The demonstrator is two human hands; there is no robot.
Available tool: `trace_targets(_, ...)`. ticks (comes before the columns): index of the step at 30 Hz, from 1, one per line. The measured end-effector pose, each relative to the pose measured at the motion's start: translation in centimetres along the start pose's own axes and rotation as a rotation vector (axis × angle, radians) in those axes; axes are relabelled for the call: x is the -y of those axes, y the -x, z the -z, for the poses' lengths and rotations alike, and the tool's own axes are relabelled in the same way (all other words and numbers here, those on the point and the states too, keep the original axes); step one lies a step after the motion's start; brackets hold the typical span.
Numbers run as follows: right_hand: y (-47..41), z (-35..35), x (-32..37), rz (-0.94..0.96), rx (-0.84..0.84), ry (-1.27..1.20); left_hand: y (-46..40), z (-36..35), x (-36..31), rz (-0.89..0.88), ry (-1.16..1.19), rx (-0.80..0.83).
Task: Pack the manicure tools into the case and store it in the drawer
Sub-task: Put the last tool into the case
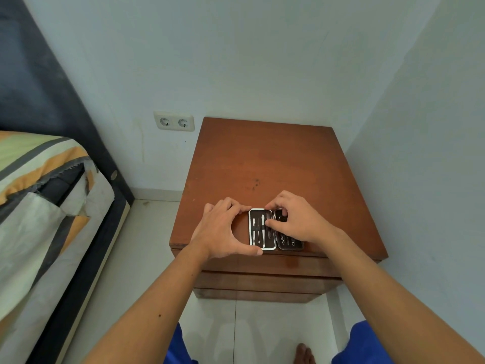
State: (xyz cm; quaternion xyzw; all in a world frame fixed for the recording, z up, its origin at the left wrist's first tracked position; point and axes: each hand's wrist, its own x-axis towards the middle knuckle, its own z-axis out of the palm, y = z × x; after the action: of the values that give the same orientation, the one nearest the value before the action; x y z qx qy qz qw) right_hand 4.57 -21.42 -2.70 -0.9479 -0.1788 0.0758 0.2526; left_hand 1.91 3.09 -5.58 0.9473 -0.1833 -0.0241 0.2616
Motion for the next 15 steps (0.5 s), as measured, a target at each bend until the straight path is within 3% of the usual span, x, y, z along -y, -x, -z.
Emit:
trace_targets(3, 0.6, 0.1, 0.2, 0.031, 0.069, 0.048, 0.1, 0.1, 0.0, 0.009, 0.004, 0.0)
trace_targets(15, 2.3, -0.3, -0.4, 0.043, 0.091, 0.017, 0.1, -0.2, -0.3, 0.003, 0.002, 0.005)
